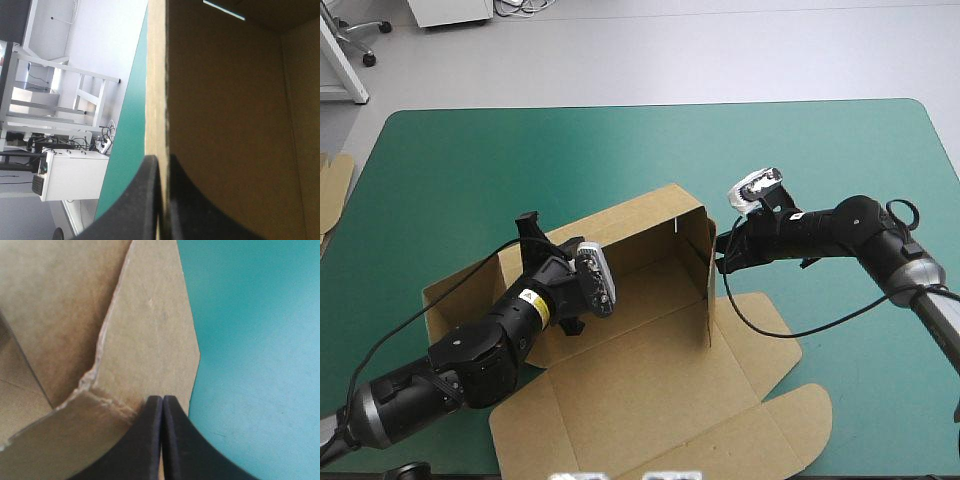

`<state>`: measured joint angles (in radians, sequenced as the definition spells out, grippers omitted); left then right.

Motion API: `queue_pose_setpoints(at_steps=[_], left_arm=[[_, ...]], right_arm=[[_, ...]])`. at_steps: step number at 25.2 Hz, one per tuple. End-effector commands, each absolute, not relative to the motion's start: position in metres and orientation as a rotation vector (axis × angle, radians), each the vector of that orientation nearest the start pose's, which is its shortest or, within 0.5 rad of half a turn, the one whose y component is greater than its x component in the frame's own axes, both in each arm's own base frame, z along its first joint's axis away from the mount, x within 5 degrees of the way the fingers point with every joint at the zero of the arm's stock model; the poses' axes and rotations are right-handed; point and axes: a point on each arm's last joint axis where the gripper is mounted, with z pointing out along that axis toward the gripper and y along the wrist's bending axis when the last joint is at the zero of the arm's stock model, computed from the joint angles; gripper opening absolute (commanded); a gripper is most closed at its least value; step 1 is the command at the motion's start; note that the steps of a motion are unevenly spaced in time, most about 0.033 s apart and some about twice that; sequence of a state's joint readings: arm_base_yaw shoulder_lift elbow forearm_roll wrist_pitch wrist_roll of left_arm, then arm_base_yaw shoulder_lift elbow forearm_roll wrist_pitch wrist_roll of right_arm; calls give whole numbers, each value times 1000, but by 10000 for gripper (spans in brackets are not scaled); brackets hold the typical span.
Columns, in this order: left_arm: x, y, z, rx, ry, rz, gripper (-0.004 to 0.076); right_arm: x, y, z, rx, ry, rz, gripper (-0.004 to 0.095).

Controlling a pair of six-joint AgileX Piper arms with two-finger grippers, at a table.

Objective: Fold the box

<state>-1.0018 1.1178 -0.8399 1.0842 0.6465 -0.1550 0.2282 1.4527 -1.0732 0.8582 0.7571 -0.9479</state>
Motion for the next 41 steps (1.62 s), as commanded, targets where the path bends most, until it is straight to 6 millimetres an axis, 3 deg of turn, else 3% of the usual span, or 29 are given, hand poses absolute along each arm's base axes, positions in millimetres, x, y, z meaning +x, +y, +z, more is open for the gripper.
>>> queue_pose_setpoints(at_steps=[1, 7, 17, 19, 22, 27, 41], left_arm=[[163, -167, 332, 1407, 1480, 477, -14], [160, -165, 313, 1482, 1481, 488, -14], [160, -167, 311, 1487, 1478, 467, -14], [160, -167, 311, 1487, 1478, 467, -14], [159, -167, 310, 1482, 1497, 448, -15], [159, -167, 310, 1481, 1499, 446, -14], [159, -169, 310, 1480, 1495, 427, -15]], right_arm=[[282, 114, 317, -753, 2118, 647, -18], [282, 114, 318, -760, 2111, 643, -18], [266, 115, 319, -849, 2031, 667, 0], [265, 116, 318, -867, 2036, 684, 62], [262, 117, 318, -874, 2047, 718, 311], [260, 118, 318, -851, 2077, 759, 551], [263, 127, 318, -887, 1994, 744, 550]])
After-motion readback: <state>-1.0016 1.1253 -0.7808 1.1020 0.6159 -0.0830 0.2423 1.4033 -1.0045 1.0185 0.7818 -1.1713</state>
